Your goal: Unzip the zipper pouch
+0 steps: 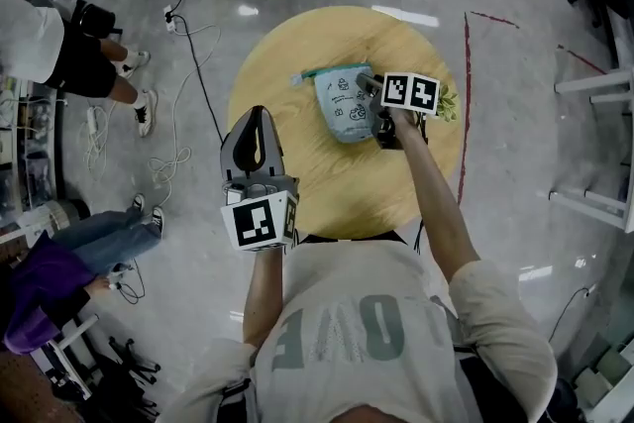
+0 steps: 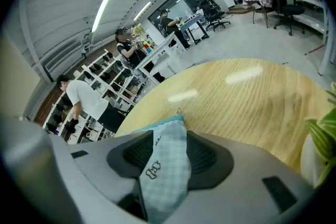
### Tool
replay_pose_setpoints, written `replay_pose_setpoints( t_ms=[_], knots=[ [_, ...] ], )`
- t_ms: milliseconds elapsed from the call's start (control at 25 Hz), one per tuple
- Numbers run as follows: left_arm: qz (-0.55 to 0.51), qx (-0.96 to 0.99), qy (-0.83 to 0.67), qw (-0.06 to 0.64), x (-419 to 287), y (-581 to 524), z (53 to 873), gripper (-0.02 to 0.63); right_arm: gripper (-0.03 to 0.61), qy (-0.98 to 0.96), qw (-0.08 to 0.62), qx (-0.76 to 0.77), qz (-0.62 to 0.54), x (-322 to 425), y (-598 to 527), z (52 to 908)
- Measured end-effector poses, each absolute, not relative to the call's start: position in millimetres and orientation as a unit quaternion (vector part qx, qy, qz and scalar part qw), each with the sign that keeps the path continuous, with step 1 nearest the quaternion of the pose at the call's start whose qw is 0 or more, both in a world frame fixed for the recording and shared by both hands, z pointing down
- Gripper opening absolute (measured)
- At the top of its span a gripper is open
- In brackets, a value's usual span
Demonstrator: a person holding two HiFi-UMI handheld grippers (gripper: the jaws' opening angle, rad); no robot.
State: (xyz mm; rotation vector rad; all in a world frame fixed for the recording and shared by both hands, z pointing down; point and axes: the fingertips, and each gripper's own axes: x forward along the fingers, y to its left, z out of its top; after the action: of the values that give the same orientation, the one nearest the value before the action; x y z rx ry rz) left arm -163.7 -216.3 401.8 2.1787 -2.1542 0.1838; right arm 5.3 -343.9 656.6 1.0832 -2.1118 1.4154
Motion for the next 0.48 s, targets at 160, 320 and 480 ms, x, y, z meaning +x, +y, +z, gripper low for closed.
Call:
replay_pose_setpoints(
  t_ms=[160, 320, 480],
  knots=[
    [0.061, 0.709, -0.701, 0.032, -163.2, -216.2, 399.9, 0.029, 0.215, -0.747, 0.183, 0.396, 0.501, 10.8, -348.4, 656.2],
    [0.067, 0.708, -0.702, 0.036, -163.1, -216.6, 402.9, 0.029, 0.195, -0.743, 0.199, 0.393, 0.503, 12.9, -351.1, 663.1],
    [0.070, 0.710, -0.699, 0.036, -160.8, -217.6, 403.9, 0.029, 0.126, -0.740, 0.212, 0.391, 0.504, 13.8, -347.8, 666.4]
  ],
)
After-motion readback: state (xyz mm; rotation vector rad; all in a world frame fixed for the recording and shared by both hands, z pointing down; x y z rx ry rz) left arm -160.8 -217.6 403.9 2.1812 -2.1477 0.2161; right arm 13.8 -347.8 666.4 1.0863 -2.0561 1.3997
